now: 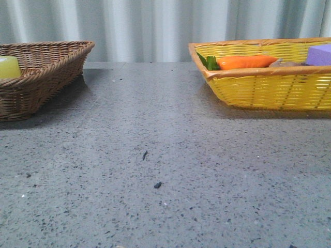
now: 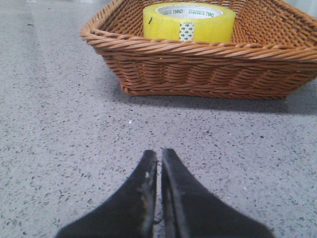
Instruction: Transfer tape with both arms
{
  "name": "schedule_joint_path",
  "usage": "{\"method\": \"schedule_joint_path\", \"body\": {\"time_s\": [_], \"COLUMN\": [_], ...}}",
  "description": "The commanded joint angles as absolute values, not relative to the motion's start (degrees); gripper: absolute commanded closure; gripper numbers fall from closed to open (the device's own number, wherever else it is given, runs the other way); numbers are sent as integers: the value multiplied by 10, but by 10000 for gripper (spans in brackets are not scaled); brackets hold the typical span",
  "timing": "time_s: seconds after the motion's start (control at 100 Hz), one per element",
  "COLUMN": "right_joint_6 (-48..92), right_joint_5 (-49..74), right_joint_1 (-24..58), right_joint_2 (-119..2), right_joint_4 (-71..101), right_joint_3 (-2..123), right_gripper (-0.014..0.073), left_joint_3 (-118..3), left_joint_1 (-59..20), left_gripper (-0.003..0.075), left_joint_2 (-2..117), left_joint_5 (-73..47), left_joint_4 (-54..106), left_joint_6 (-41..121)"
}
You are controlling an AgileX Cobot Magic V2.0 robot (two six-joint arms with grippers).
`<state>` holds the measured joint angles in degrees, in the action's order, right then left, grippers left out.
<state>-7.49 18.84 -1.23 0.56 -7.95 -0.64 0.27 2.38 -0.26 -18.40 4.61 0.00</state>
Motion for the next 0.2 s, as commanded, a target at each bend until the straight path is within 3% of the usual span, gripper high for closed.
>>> {"method": "schedule_joint_path", "body": {"time_s": [0.0, 0.19], "right_joint_6": [-73, -73], "right_joint_5": [180, 180], "right_joint_1": [-17, -17], "right_joint_2": [17, 17], "right_joint_4": [-81, -81], "right_joint_3": [-18, -18], "right_gripper": [645, 645], "left_joint_3": [7, 7], "left_joint_1": [25, 25], "left_gripper": [741, 741], "left_joint_2": [-18, -18], "left_joint_5": [-141, -141], "left_joint_4": [54, 54], "left_joint_6": [-7, -7]}}
